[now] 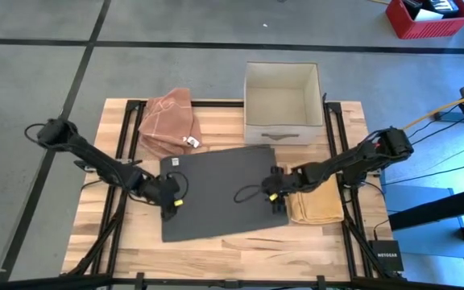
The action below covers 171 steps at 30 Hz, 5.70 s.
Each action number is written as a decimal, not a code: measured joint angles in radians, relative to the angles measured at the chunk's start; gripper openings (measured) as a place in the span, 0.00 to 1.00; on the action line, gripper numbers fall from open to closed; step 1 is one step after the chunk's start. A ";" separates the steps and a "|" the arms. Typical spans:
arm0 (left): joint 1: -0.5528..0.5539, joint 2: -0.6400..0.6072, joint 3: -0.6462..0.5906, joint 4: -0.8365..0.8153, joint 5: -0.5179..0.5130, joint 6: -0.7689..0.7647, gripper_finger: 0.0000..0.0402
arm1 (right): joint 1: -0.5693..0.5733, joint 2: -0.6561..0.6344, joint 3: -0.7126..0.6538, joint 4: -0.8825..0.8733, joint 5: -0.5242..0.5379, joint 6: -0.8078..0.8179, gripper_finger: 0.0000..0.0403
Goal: Fold towel
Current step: Fold the gray towel
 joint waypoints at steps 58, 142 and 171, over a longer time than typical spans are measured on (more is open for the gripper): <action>-0.070 0.094 0.073 -0.111 -0.009 0.350 0.60 | 0.165 0.201 0.297 -0.285 0.127 0.066 0.76; -0.079 0.208 0.167 -0.189 0.040 0.385 0.39 | 0.164 0.119 0.231 -0.303 0.139 0.053 0.58; -0.110 0.198 0.087 -0.158 0.012 0.241 0.37 | 0.113 0.220 0.179 -0.194 0.102 -0.015 0.35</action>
